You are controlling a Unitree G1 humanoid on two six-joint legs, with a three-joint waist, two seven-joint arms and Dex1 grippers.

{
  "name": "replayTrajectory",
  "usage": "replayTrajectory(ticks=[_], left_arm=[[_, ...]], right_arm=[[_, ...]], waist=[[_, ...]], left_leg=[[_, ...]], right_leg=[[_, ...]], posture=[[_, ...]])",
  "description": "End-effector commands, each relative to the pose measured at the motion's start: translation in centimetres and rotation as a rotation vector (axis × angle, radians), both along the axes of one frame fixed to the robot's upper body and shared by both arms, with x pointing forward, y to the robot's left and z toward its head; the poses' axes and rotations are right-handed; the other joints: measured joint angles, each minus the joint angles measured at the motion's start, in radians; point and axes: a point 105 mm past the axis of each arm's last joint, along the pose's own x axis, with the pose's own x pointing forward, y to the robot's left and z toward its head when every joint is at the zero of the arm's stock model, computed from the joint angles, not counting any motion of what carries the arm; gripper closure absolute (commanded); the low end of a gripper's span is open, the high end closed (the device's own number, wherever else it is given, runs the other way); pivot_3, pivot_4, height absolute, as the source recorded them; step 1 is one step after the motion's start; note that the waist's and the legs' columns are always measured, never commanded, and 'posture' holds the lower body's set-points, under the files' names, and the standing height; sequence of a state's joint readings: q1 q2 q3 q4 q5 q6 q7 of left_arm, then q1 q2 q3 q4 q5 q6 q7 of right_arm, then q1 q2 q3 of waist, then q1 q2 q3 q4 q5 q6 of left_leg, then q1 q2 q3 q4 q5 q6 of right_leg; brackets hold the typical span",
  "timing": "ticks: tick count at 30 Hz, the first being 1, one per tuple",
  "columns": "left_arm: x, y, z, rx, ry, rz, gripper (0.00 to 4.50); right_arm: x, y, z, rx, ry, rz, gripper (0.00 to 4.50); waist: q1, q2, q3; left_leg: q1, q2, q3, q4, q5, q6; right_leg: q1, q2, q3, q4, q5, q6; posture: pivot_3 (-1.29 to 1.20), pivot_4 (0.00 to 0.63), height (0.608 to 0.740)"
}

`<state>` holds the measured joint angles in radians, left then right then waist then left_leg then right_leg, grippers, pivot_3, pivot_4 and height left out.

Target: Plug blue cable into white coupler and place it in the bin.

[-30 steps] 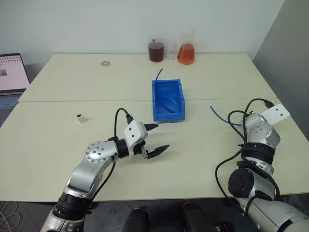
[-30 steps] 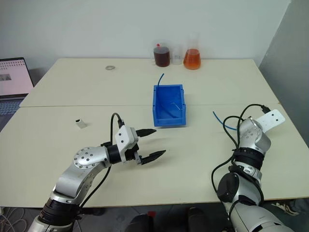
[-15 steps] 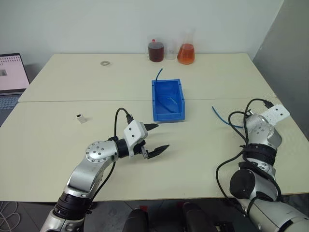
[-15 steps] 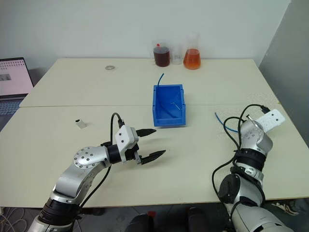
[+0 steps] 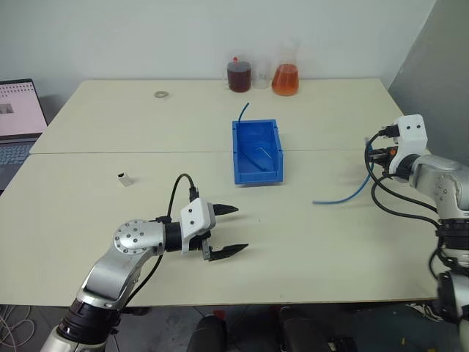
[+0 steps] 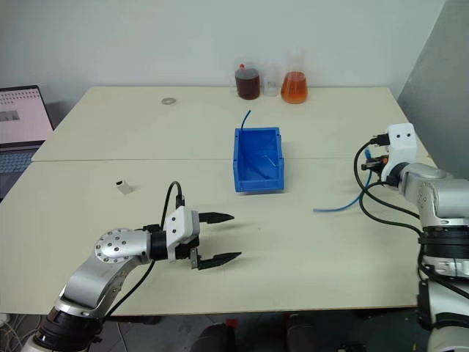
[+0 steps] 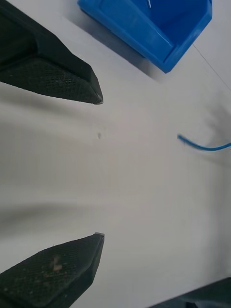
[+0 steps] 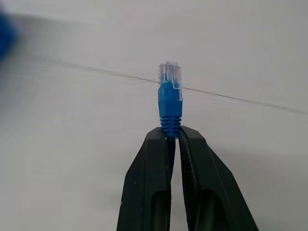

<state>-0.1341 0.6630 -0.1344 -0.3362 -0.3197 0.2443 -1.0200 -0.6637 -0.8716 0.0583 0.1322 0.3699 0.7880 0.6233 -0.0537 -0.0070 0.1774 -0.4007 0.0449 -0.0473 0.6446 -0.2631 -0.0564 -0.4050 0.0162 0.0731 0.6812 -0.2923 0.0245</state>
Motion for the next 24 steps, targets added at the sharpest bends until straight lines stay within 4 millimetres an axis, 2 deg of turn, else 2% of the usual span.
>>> replayTrajectory(ticks=[1, 5, 11, 18, 21, 24], left_arm=[[-1.3, -0.2, 0.8, -0.051, -0.027, -0.010, 0.00], [-2.0, 0.2, 0.1, -0.103, -0.011, 0.090, 0.00], [-3.3, 2.6, -2.4, -0.199, 0.023, 0.465, 0.00], [-5.3, 4.9, -4.2, -0.260, 0.034, 0.824, 0.00], [-6.4, 4.7, -4.9, -0.255, 0.032, 0.891, 0.00], [-7.2, 4.8, -5.1, -0.251, 0.027, 0.935, 0.00]], right_arm=[[-2.0, 3.1, -0.2, -0.208, -0.015, 0.406, 4.45], [-2.4, 5.6, -1.7, -0.317, -0.032, 0.633, 4.45], [-3.5, 12.7, -4.1, -0.352, -0.080, 0.917, 4.45], [-5.2, 20.2, -4.8, -0.287, -0.135, 1.081, 4.45], [-5.6, 23.0, -5.7, -0.269, -0.146, 1.124, 4.45], [-6.4, 24.8, -6.5, -0.255, -0.140, 1.170, 4.45]], waist=[[-0.002, 0.000, 0.000], [-0.004, 0.000, 0.000], [-0.008, -0.001, 0.000], [0.012, -0.002, 0.000], [0.013, -0.003, 0.000], [0.013, -0.003, -0.001]], left_leg=[[0.000, 0.000, 0.000, 0.000, 0.000, 0.000], [0.001, 0.001, 0.001, 0.001, 0.000, 0.000], [0.002, 0.002, 0.000, 0.002, 0.000, 0.000], [0.001, 0.000, -0.002, 0.003, 0.000, 0.000], [0.002, 0.000, -0.002, 0.004, 0.000, 0.000], [0.002, 0.000, -0.001, 0.003, 0.000, -0.001]], right_leg=[[0.000, 0.000, 0.000, 0.000, 0.000, 0.000], [0.000, 0.000, 0.001, 0.001, 0.000, 0.000], [0.001, 0.000, 0.001, 0.002, 0.000, 0.000], [0.002, -0.002, -0.001, 0.003, 0.001, 0.000], [0.002, -0.002, 0.000, 0.003, 0.001, 0.001], [0.002, -0.002, 0.000, 0.002, 0.001, 0.001]], posture=[[0.00, 0.150, 0.740], [0.00, 0.150, 0.740], [0.00, 0.150, 0.740], [0.00, 0.150, 0.740], [0.00, 0.150, 0.740], [0.00, 0.150, 0.740]])
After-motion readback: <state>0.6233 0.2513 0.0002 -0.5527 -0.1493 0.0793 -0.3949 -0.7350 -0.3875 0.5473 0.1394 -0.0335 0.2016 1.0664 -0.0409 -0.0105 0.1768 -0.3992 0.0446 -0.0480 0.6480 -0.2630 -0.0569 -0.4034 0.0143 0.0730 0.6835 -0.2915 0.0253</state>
